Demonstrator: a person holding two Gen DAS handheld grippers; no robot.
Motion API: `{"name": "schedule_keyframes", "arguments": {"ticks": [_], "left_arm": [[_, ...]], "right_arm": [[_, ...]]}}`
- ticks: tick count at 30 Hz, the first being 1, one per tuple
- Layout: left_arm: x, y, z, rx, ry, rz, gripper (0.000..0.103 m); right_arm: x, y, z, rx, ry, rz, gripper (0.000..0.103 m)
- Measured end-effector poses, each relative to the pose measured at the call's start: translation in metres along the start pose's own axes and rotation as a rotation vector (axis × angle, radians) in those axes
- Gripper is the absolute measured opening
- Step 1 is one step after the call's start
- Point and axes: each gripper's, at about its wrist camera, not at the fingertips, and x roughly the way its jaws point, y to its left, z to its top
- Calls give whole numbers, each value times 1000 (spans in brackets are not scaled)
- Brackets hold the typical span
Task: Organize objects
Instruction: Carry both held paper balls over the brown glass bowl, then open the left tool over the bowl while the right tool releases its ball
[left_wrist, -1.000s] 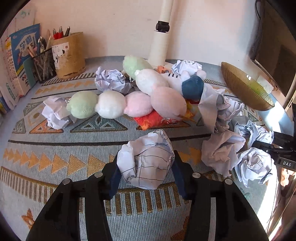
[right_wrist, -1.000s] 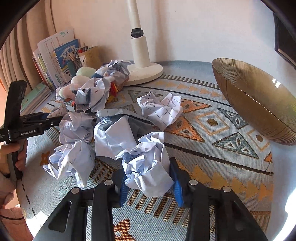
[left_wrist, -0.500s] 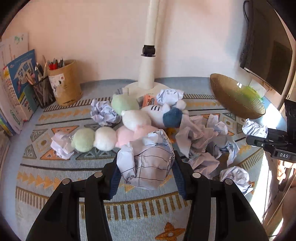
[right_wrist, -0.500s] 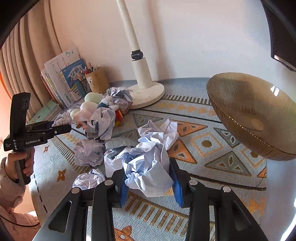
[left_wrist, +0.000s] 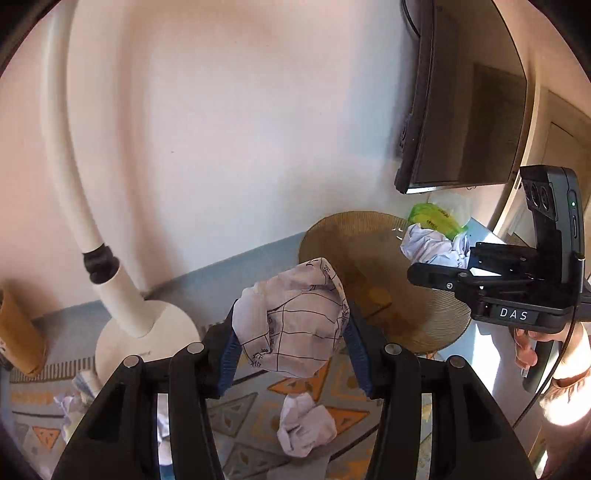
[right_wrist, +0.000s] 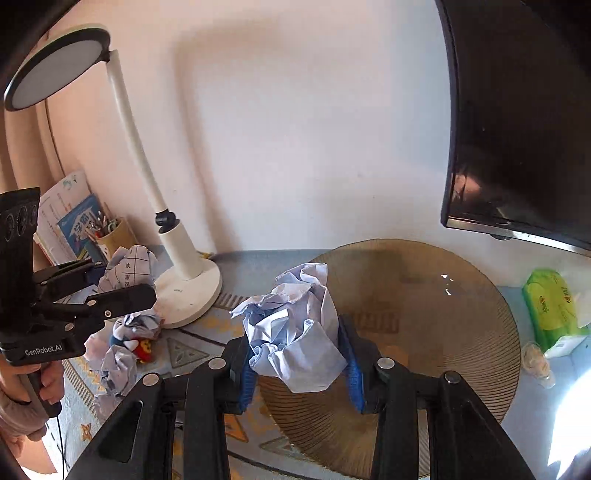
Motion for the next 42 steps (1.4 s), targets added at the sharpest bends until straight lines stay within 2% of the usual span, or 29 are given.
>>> {"name": "schedule_keyframes", "arguments": {"ticks": [7, 18, 19, 20, 21, 22, 24, 25, 29, 37, 42], "left_arm": [[68, -38, 19, 47, 71, -55, 48], [99, -46, 11, 67, 131, -78, 50], [102, -47, 11, 69, 141, -83, 52], [108, -48, 11, 65, 159, -92, 56], [112, -50, 10, 67, 191, -104, 67], [113, -52, 10, 79, 200, -113, 103], [106, -61, 10, 123, 119, -73, 103], [104, -64, 10, 138, 105, -51, 103], [97, -63, 11, 119, 108, -82, 102], [75, -71, 11, 132, 71, -28, 103], [32, -57, 9, 150, 40, 44, 103]], "right_arm": [[23, -34, 12, 53, 49, -57, 38], [51, -51, 7, 52, 102, -108, 39], [53, -51, 8, 50, 107, -110, 52], [56, -52, 8, 51, 115, -110, 82], [58, -52, 9, 53, 131, -117, 100], [59, -51, 9, 46, 130, -125, 103], [56, -47, 10, 25, 114, -158, 103], [54, -45, 11, 19, 106, -170, 103], [40, -41, 17, 49, 72, -162, 103], [-1, -14, 26, 65, 15, -154, 103], [-36, 17, 31, 39, -24, -161, 103]]}}
